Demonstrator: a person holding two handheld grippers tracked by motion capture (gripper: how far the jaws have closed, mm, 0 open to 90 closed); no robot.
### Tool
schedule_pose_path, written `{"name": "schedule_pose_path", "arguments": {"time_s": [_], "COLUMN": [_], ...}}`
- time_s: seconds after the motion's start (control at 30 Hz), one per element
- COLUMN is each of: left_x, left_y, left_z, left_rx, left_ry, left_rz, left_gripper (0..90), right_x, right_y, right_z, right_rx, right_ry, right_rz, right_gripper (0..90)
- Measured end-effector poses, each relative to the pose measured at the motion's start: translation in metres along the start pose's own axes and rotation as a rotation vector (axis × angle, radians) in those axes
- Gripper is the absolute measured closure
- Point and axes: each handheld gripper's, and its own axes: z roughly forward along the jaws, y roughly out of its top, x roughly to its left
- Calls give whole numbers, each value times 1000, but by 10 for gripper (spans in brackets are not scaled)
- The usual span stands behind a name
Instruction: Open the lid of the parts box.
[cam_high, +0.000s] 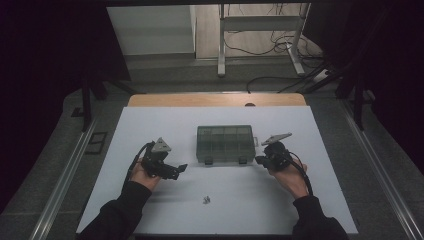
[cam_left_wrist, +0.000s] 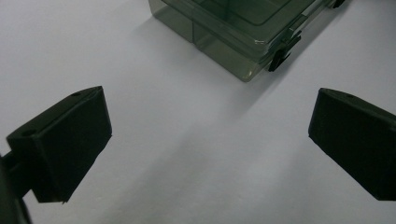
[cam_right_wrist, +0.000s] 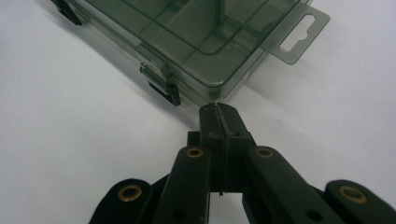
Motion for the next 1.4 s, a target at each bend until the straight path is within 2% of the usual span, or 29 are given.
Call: {"name": "schedule_pose_path", "arguments": {"time_s": [0.43,0.53,0.83,1.13,1.23,1.4], "left_x": [-1,-1,-3,-4,-6,-9], "left_y": [1,2,4,7,7,10], "left_z": [-1,-2,-4,-5,-4,-3], "left_rx": [-8,-19,-31,-51,-46,-47], "left_ry": [-11,-14,-18,-54,-52,-55], "left_rz": [-2,6,-12,-18,4,14], "left_gripper": [1,4,0,0,45,122], "right_x": [1,0,-1,-3,-4,-5], "right_y": [2,3,6,12,14,20], "right_z": [-2,-5,-11,-15,-15,-17], "right_rx": [-21,-39,-91,-121,-134,-154], "right_ry": [-1,1,20,40,45,46], "right_rz": [-9,-5,11,36,33,26], "right_gripper": [888,888,887,884,882,883]}}
